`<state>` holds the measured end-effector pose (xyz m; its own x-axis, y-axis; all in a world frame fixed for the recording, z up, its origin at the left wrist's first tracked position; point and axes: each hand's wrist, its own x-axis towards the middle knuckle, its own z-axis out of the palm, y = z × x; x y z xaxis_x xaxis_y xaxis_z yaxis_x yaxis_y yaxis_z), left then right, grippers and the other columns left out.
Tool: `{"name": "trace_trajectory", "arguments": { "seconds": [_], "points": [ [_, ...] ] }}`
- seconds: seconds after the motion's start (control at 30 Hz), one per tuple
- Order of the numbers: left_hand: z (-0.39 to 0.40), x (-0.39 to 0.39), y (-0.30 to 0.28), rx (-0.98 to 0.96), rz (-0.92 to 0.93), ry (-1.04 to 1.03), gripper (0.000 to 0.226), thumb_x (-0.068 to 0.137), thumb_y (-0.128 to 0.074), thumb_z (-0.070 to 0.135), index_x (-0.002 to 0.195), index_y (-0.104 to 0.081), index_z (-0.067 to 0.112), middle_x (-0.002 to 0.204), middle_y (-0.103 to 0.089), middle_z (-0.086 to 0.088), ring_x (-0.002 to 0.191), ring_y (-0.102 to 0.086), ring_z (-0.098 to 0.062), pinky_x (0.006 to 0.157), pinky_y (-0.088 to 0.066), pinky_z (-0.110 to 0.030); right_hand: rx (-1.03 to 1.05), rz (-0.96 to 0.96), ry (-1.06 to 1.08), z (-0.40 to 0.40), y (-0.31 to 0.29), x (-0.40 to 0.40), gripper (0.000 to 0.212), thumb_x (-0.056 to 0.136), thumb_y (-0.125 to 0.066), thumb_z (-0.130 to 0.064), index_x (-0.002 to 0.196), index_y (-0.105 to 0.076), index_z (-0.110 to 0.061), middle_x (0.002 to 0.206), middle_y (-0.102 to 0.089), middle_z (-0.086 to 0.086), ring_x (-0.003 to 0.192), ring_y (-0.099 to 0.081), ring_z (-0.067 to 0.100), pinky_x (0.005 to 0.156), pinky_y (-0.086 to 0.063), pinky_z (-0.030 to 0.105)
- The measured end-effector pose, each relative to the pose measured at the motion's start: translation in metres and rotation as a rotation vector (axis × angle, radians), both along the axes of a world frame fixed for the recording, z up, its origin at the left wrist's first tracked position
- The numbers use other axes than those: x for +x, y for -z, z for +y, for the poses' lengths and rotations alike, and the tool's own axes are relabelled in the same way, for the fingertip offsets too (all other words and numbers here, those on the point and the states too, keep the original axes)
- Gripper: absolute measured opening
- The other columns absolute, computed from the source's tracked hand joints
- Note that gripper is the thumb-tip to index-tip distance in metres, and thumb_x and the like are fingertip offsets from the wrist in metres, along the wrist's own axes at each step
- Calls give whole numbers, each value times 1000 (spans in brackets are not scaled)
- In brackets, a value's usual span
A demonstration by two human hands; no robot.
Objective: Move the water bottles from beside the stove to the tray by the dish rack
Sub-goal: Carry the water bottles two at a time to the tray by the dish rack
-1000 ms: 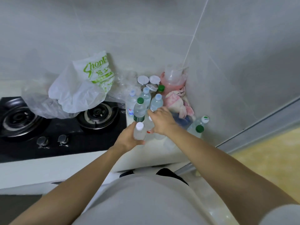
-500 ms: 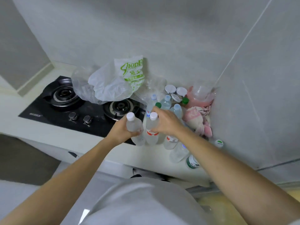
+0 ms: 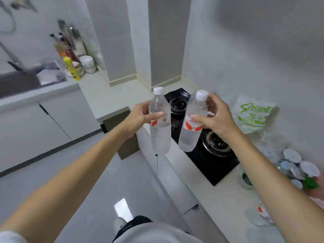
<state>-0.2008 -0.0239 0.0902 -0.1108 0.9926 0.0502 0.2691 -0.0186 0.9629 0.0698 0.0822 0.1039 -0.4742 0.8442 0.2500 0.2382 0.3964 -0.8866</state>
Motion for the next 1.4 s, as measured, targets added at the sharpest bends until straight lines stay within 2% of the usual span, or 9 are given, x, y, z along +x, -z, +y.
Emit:
{"name": "trace_trajectory", "arguments": {
  "seconds": [0.13,0.37,0.5,0.7,0.87,1.0,1.13,1.27,1.4],
  "points": [
    [-34,-80,-22,80,-51,-131,61,82,-71,51,132,-66,17,119,-77,2,112,-74,-20,95,-57,-35,3,81,-132,-8,-18,-99,59,76,-90,-16,128,-62,-20,116,-73,1,109,-72,22,96,-60,49],
    [-107,-252,-55,97,21,-361,76,71,-74,63,137,-61,26,122,-74,11,110,-71,-8,82,-55,-21,82,7,-399,-39,-45,-309,60,74,-92,-29,126,-63,-21,118,-71,2,111,-70,21,93,-62,47],
    [-151,-350,-68,70,39,-530,64,76,-85,57,132,-62,35,120,-74,17,111,-71,-4,93,-56,-29,72,57,-497,-59,-55,-432,53,76,-92,-17,121,-65,-20,113,-74,1,107,-71,19,90,-63,46],
    [-198,-466,-70,53,52,-784,59,78,-82,52,129,-64,27,115,-75,10,98,-73,0,72,-55,-15,34,103,-680,-82,-58,-595,57,74,-94,-21,124,-66,-23,113,-74,-1,107,-71,18,86,-64,39],
    [-216,-558,-56,-32,19,-998,36,87,-80,40,118,-68,26,105,-76,7,85,-74,2,59,-51,-9,-4,133,-809,-84,-41,-732,53,72,-95,-28,119,-69,-24,111,-75,0,103,-71,20,83,-63,38],
    [-230,-615,-54,-79,11,-1174,34,84,-82,44,112,-70,28,99,-79,6,82,-77,-5,58,-54,-17,-5,126,-953,-85,-35,-830,47,77,-92,-23,118,-69,-22,111,-73,-3,103,-70,17,83,-61,27],
    [-250,-669,-57,-138,-22,-1415,39,79,-87,49,102,-72,22,91,-80,3,84,-79,-16,72,-64,-39,-11,95,-1126,-101,-40,-924,47,77,-92,-25,118,-69,-22,111,-72,-5,103,-68,14,79,-56,14],
    [-277,-718,-62,-174,-47,-1601,47,74,-90,51,100,-74,15,87,-81,0,81,-79,-17,70,-65,-40,-41,69,-1265,-128,-40,-1009,49,75,-93,-27,117,-69,-23,111,-73,-3,103,-69,21,82,-62,28],
    [-311,-767,-59,-203,-115,-1715,45,74,-90,50,98,-76,14,87,-82,0,77,-79,-12,59,-60,-27,-95,49,-1336,-169,-26,-1087,55,71,-95,-32,119,-69,-25,115,-73,-1,106,-70,23,88,-61,41]
  ]
}}
